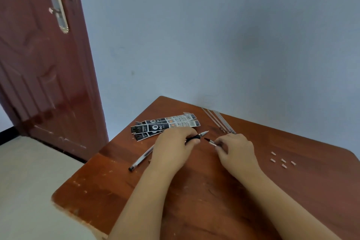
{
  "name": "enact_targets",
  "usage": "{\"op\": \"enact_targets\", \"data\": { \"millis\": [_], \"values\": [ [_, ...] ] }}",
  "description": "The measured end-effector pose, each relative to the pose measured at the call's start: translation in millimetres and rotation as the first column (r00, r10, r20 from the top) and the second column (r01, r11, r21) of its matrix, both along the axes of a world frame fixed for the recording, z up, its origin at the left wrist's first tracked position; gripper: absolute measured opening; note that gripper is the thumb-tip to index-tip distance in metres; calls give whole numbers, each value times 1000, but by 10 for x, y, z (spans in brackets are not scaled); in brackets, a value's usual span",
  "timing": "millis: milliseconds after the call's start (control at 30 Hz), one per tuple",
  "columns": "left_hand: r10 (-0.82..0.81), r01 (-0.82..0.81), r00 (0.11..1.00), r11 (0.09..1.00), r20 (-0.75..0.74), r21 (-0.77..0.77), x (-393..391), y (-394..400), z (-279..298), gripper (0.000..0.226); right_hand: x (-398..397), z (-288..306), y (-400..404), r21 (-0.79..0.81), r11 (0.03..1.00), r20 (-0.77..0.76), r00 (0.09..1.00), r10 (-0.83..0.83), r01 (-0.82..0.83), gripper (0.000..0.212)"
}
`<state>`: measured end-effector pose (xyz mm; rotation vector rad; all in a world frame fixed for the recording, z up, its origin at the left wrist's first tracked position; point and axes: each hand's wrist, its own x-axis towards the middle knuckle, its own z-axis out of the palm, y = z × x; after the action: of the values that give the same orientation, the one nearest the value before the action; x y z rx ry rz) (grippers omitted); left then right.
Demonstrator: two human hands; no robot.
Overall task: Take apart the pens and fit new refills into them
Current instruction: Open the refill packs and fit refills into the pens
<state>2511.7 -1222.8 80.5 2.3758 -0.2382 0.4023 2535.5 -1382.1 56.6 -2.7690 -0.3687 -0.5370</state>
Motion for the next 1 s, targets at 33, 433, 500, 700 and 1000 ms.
{"op": "enact_targets", "data": {
  "millis": [33, 433, 500, 700, 1000],
  "values": [
    [-37, 37, 999, 999, -5, 9, -14, -16, 3, 16, -53, 31, -68, 52, 998, 10, 1000, 20, -21, 15],
    [-314, 317, 948, 940, -47, 123, -138, -365, -47, 22, -580, -115, -613, 357, 934, 10, 1000, 19, -21, 13],
    [-317, 321, 947, 934, -52, 156, -155, -411, -66, 22, -560, -147, -596, 367, 929, 60, 998, 15, -36, 15],
    [-319, 318, 947, 930, -23, 185, -153, -448, -82, 20, -570, -176, -573, 387, 919, 175, 985, 12, -80, 14],
    [-363, 352, 931, 918, 30, 182, -171, -462, -105, 22, -595, -178, -559, 396, 890, 123, 973, 195, -228, 27]
  ]
}}
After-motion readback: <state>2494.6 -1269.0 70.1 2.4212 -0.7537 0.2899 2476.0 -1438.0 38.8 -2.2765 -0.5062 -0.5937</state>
